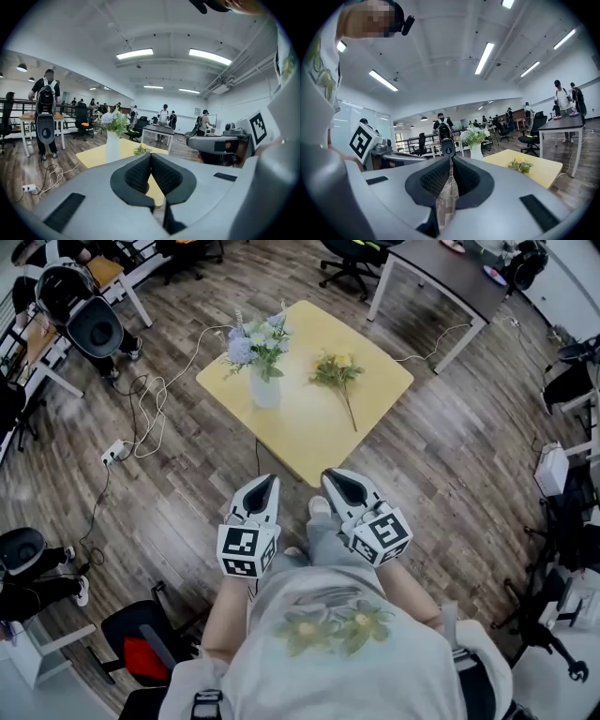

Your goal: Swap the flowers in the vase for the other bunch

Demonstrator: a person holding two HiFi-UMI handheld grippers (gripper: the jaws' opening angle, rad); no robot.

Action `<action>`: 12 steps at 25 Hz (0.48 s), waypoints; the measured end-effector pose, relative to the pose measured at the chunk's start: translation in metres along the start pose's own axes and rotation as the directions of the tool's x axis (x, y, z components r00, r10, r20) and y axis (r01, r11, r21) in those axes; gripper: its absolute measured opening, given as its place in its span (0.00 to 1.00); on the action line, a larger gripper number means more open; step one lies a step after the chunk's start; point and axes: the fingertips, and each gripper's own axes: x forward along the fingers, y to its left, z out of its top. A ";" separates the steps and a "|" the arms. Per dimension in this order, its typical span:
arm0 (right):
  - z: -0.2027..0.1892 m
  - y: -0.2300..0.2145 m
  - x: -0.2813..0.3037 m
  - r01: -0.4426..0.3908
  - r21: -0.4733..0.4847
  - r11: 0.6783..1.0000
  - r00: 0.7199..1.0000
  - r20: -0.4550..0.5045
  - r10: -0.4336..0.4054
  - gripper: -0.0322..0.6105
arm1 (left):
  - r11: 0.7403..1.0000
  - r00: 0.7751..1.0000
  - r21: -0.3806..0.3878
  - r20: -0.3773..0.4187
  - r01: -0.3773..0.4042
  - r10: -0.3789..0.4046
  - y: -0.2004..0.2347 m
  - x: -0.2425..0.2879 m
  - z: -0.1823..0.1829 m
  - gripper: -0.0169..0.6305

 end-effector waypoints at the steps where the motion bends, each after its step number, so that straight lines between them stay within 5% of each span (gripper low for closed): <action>1: 0.005 -0.008 0.008 -0.008 -0.001 1.000 1.000 0.006 0.008 0.13 | 1.000 1.000 0.001 0.001 -0.008 0.008 0.005 0.008 0.004 0.05; 12: 0.054 -0.089 0.077 -0.106 -0.028 0.994 0.994 0.027 0.107 0.13 | 0.994 0.994 -0.016 -0.010 -0.108 0.108 0.045 0.087 0.038 0.05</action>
